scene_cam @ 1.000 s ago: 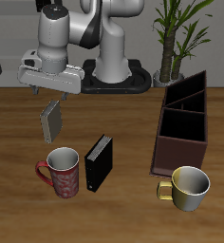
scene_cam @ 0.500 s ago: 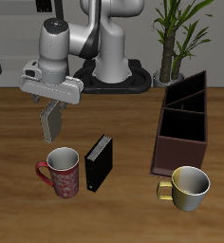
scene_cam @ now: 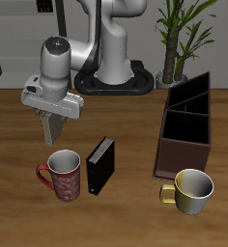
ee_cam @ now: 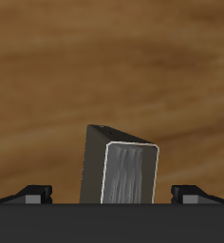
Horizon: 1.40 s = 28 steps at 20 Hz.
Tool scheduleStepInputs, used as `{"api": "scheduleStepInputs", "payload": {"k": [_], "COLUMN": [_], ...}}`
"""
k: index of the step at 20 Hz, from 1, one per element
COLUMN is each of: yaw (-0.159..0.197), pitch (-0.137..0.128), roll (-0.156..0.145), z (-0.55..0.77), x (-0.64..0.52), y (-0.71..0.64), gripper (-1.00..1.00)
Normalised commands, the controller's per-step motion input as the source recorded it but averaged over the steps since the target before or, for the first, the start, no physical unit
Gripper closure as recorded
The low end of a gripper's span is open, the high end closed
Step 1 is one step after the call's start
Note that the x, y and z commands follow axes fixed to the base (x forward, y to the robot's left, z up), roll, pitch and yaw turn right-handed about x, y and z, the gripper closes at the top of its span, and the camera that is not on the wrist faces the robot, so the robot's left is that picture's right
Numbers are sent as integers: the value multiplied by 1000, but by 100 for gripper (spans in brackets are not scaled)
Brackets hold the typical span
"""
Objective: Place the yellow book into the left desk caddy's right compartment
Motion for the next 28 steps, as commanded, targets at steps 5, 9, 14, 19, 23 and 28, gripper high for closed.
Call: {"api": "scheduleStepInputs", "payload": {"k": [5, 9, 14, 19, 23, 28], "yaw": [-14, -39, -22, 13, 11, 11], "pitch": [52, 18, -1, -33, -35, -43], "roll": [-12, -15, -12, 5, -12, -20], "z": [-445, -138, 65, 289, 647, 629], "x": [49, 17, -10, -34, -120, -99], "y": [-59, -5, 2, 79, 335, 314], "gripper": [100, 100, 100, 100, 100, 100]}}
